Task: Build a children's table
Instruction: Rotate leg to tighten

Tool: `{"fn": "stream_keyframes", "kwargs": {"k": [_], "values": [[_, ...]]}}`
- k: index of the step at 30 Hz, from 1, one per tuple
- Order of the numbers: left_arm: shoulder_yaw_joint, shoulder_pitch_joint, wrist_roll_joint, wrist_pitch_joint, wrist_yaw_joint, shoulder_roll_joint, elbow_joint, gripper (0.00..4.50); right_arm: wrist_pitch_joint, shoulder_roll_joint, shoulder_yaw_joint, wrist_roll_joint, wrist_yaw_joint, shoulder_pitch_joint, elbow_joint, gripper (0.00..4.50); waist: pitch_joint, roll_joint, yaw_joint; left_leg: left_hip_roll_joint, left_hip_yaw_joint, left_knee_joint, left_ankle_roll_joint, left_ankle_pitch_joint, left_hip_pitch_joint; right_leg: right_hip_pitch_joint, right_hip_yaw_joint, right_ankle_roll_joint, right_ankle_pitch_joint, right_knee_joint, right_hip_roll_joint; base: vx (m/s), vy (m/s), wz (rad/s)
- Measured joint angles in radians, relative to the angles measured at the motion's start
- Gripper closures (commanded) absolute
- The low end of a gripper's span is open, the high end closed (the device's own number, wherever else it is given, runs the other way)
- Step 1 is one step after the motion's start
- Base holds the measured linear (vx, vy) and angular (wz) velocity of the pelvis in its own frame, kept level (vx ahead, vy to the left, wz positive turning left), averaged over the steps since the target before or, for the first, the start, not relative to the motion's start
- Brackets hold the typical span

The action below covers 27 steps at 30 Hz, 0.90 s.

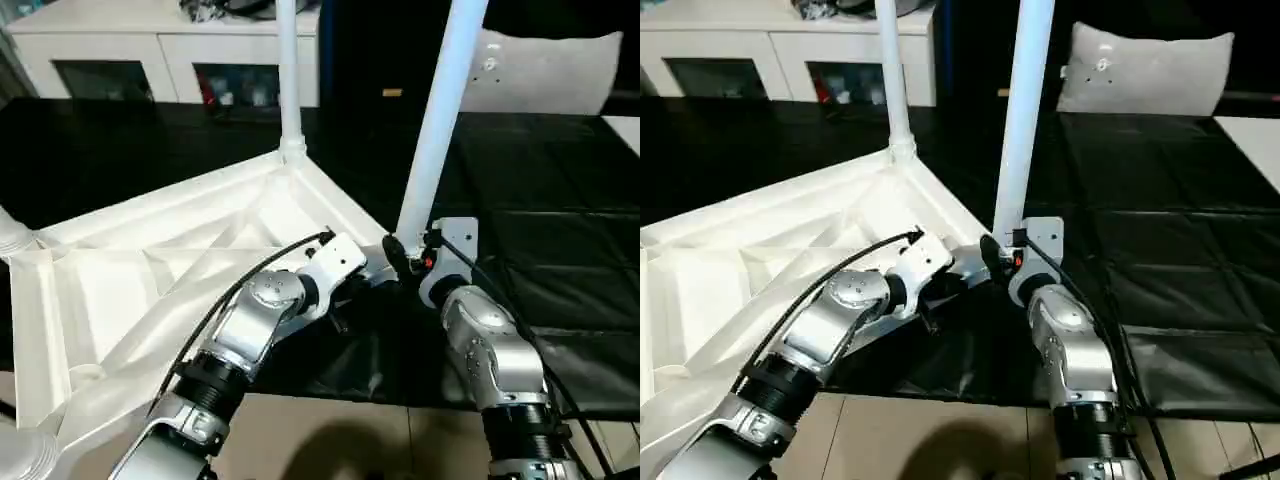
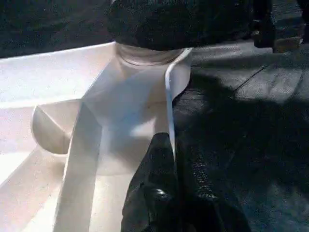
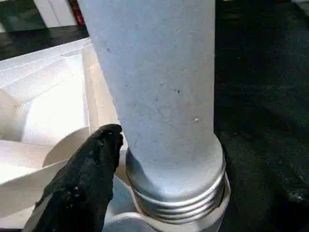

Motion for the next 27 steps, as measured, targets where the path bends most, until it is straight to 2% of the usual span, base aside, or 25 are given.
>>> {"fn": "stream_keyframes", "kwargs": {"k": [1,2,7,13,16,19,22,23,26,27], "values": [[-0.009,0.0,-0.002,-0.018,-0.016,0.015,0.0,4.5,-0.018,-0.023,0.006,0.008,0.033,0.013,-0.001,0.66,0.0,0.0,0.003,0.0,0.0,0.001,0.0,0.0,0.0,-0.001,0.0,-0.001,-0.001,0.002,0.0,0.0,0.0,0.0],[-0.013,0.0,-0.002,-0.026,-0.026,0.024,0.0,4.5,-0.026,-0.033,0.01,0.013,0.05,0.019,-0.001,0.36,0.0,0.0,0.005,0.001,0.0,0.001,0.0,0.0,0.0,-0.001,-0.001,-0.002,-0.002,0.003,0.0,0.0,0.0,0.0],[-0.031,0.001,-0.009,-0.089,-0.122,0.086,0.006,4.5,-0.054,-0.148,0.026,0.044,0.235,0.057,-0.026,0.08,0.0,0.001,0.015,0.002,0.0,0.004,-0.002,0.002,0.001,0.001,-0.001,0.002,-0.002,0.002,0.001,0.0,0.0,0.0],[-0.054,0.004,-0.041,-0.222,-0.285,0.194,0.024,4.5,-0.061,-0.292,0.051,0.118,0.485,0.126,-0.102,0.08,0.001,0.0,0.029,0.002,0.0,0.006,-0.001,0.003,0.001,0.002,0.0,0.003,0.0,0.002,0.0,0.0,0.0,0.0],[-0.052,0.001,-0.047,-0.258,-0.326,0.228,0.035,4.5,-0.027,-0.342,0.056,0.161,0.574,0.154,-0.144,0.08,0.0,0.0,0.03,0.002,0.0,0.006,-0.001,0.003,0.001,0.003,0.0,0.003,0.0,0.002,0.0,0.0,0.0,0.0],[-0.048,-0.009,-0.062,-0.26,-0.359,0.246,0.051,4.5,0.005,-0.395,0.072,0.189,0.64,0.181,-0.179,0.08,0.0,0.0,0.031,0.002,0.0,0.006,-0.001,0.003,0.001,0.003,0.0,0.004,0.0,0.002,0.0,0.0,0.0,0.0],[-0.027,-0.009,-0.085,-0.228,-0.377,0.246,0.057,4.5,0.005,-0.413,0.083,0.186,0.67,0.196,-0.18,0.08,0.0,0.0,0.028,0.002,0.0,0.006,-0.001,0.003,0.001,0.003,0.0,0.004,0.0,0.002,0.0,0.0,0.0,0.0],[-0.023,-0.01,-0.09,-0.219,-0.378,0.244,0.059,4.07,0.005,-0.415,0.083,0.185,0.672,0.197,-0.18,0.0,0.0,0.0,0.028,0.002,0.0,0.006,-0.001,0.003,0.001,0.003,0.0,0.004,0.0,0.002,0.0,0.0,0.0,0.0],[-0.02,-0.014,-0.096,-0.197,-0.387,0.239,0.06,3.96,0.001,-0.412,0.09,0.176,0.652,0.199,-0.184,0.0,0.001,0.0,0.028,0.002,0.0,0.007,-0.001,0.003,0.001,0.003,0.0,0.004,0.0,0.001,0.0,0.0,0.0,0.0],[-0.02,-0.015,-0.096,-0.196,-0.388,0.238,0.061,3.76,0.001,-0.41,0.092,0.173,0.645,0.199,-0.187,0.0,0.001,0.0,0.028,0.002,0.0,0.007,-0.001,0.003,0.001,0.003,0.0,0.004,0.0,0.001,0.0,0.0,0.0,0.0]]}}
